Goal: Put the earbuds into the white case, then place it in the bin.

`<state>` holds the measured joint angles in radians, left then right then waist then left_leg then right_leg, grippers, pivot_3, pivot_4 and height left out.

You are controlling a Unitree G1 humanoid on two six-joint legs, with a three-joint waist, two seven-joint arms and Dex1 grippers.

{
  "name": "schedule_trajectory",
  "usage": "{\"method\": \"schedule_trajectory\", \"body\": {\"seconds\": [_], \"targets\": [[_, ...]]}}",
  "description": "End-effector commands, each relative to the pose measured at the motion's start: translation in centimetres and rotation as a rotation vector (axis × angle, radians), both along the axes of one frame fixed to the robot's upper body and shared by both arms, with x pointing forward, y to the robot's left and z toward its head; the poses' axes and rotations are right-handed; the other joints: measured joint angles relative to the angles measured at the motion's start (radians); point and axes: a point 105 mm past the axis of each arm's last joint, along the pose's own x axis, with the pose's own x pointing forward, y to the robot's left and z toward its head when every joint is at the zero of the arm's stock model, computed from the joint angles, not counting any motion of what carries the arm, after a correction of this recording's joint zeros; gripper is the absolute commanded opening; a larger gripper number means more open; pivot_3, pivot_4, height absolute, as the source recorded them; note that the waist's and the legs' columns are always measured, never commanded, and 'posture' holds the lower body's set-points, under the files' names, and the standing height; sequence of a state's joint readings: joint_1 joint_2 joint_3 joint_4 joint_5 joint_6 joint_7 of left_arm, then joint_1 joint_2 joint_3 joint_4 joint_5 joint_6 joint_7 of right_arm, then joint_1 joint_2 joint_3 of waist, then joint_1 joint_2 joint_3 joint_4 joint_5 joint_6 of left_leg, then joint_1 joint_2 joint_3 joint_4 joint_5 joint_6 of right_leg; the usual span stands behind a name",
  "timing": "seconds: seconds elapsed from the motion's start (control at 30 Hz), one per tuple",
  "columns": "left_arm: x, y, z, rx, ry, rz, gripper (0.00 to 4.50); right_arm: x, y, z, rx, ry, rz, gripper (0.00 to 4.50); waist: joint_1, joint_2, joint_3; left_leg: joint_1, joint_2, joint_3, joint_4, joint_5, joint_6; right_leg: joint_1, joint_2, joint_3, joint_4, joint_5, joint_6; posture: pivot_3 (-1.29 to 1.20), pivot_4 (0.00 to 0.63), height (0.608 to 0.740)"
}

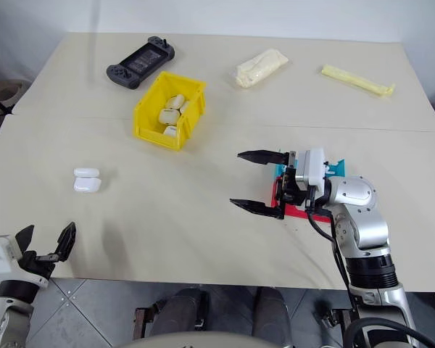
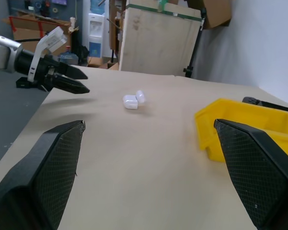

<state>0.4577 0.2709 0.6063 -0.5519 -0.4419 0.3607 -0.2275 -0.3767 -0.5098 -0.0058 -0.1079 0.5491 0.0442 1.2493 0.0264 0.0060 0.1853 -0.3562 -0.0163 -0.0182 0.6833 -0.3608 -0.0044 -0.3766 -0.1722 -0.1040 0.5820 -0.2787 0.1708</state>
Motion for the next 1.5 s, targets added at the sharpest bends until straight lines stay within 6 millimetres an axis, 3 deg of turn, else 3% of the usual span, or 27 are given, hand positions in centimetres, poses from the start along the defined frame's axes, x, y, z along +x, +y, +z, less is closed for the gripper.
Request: {"method": "schedule_trajectory", "body": {"seconds": [0.03,0.37,0.53,0.97,1.4,1.5], "targets": [[1.5,-0.1,1.2,0.019,0.098,0.004,4.48,-0.1,-0.5,-0.2,-0.028,-0.003,-0.002,4.5,-0.001,0.0,0.0,0.0,0.001,0.0,0.0,0.0,0.0,0.0,0.001,0.0,0.001,0.0,0.0,0.0,0.15,0.74],[5.8,-0.3,3.9,0.07,0.505,-0.058,4.48,-0.4,-0.5,-0.8,-0.036,0.018,-0.006,4.5,-0.009,0.001,0.0,0.002,0.004,0.0,0.0,0.0,-0.003,-0.001,0.005,0.002,0.004,-0.001,-0.003,0.0,0.15,0.74],[7.7,0.6,5.9,0.018,0.564,-0.044,4.48,-0.7,-0.5,-0.9,-0.021,0.014,-0.029,4.5,-0.017,0.0,0.001,0.002,0.005,0.002,-0.001,0.0,-0.005,-0.003,0.007,0.002,0.005,-0.002,-0.004,0.0,0.15,0.74],[10.3,1.3,4.4,-0.05,0.664,-0.04,4.48,-1.3,-0.5,-1.0,-0.001,0.002,-0.079,4.5,-0.027,-0.001,0.001,0.001,0.007,0.003,-0.001,0.0,-0.007,-0.006,0.009,0.003,0.007,-0.003,-0.006,0.0,0.15,0.74],[10.4,1.1,3.0,-0.067,0.712,-0.073,4.48,-1.7,-0.4,-1.2,0.001,0.003,-0.091,4.5,-0.025,-0.001,0.001,0.001,0.008,0.004,-0.001,0.0,-0.007,-0.007,0.009,0.003,0.008,-0.003,-0.007,0.0,0.15,0.74],[10.2,1.0,2.7,-0.067,0.714,-0.075,3.86,-1.7,-0.4,-1.2,0.005,0.005,-0.092,4.5,-0.025,-0.001,0.001,0.001,0.008,0.004,-0.001,0.0,-0.007,-0.007,0.009,0.003,0.008,-0.003,-0.007,0.0,0.15,0.74]]}}
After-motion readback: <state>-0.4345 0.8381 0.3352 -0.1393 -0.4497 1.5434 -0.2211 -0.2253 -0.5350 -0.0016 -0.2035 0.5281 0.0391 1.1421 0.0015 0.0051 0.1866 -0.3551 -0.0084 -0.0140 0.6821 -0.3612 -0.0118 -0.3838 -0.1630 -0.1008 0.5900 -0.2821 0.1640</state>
